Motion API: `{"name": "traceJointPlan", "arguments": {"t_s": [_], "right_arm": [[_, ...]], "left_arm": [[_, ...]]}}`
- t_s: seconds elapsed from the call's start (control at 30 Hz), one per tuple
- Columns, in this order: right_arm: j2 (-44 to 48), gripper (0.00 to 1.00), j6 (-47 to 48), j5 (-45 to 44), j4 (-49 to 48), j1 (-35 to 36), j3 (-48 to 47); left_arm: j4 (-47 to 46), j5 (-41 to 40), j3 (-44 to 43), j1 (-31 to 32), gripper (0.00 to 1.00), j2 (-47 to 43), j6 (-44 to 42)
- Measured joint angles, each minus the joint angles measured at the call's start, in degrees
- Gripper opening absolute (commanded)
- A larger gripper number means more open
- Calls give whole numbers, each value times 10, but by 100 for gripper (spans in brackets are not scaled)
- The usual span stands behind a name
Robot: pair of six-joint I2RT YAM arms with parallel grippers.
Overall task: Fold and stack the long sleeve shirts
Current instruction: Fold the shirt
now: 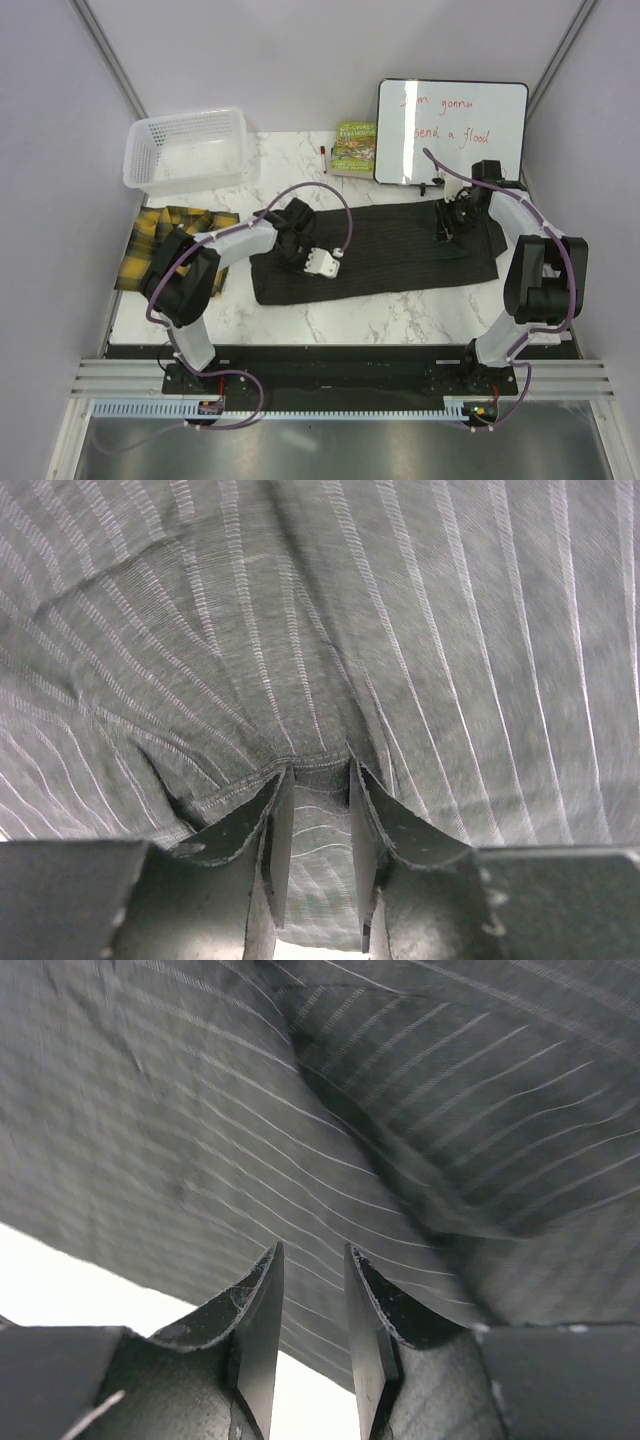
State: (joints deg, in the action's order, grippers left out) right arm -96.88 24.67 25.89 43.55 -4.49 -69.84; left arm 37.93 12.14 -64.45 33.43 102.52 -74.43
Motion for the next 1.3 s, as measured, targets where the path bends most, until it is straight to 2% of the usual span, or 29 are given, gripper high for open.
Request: {"name": "traceJointPlan", "arguments": {"t_s": [0.17,0.3,0.37,0.43,0.53,0.63,0.77,0.93,1.13,1.3], "right_arm": [[-2,38,0,-42,-5,0,9],[6,38,6,-70,-4,0,9],[14,38,10,-80,-3,0,10],[26,38,16,-87,-2,0,18],[41,38,24,-93,0,0,37],[40,37,25,-95,-1,0,52],[17,37,24,-108,-16,14,64],[-38,37,28,-149,-48,60,73],[-40,37,35,-200,-59,110,73],[-34,37,41,-237,-76,189,81]], "left_arm": [[0,4,9,142,33,-11,101],[9,31,-47,274,33,29,216],[9,56,-80,318,34,50,270],[8,87,-87,332,36,51,304],[14,130,-78,315,36,18,336],[22,154,-58,269,36,-44,350],[23,197,-38,165,36,-116,366],[14,233,13,53,36,-157,398],[20,240,70,31,36,-184,422],[23,243,93,7,37,-219,443]]}}
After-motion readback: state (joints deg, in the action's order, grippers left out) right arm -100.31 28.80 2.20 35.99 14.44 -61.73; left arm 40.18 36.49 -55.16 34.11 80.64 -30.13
